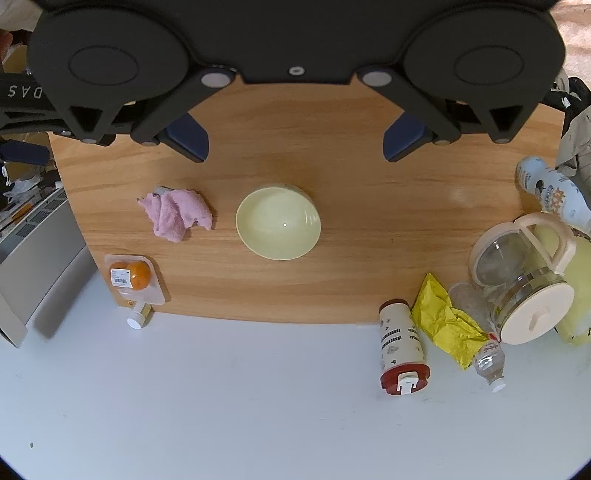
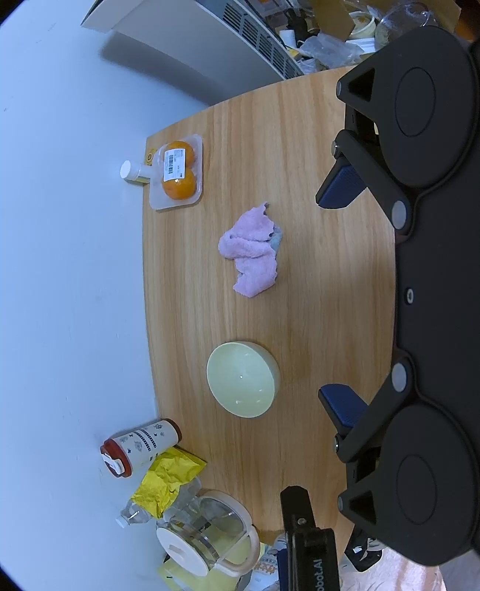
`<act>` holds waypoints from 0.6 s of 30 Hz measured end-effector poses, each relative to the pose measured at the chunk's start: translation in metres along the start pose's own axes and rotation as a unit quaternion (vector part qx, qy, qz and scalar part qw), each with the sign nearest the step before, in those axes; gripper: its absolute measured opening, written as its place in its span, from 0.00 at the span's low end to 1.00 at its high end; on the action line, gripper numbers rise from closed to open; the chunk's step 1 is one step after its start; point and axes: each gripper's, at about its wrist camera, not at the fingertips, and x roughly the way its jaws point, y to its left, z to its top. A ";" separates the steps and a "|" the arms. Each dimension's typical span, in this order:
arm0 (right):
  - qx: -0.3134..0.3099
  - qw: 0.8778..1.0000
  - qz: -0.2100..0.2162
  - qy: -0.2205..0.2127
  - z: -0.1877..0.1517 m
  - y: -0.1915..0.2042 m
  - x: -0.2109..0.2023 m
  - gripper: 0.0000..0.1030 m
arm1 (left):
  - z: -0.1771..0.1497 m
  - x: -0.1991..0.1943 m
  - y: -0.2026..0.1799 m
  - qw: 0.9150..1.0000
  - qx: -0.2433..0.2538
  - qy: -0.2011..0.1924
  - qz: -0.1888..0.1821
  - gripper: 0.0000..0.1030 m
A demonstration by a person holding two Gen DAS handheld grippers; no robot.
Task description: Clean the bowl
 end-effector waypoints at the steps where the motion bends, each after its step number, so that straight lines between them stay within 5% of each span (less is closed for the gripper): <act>1: 0.003 1.000 0.004 0.000 0.001 0.000 0.001 1.00 | 0.000 0.001 0.000 1.000 0.001 0.000 0.002 0.99; 18: -0.002 1.000 -0.006 0.006 0.008 0.009 0.003 1.00 | 0.002 0.009 -0.002 1.000 0.015 0.009 0.013 0.99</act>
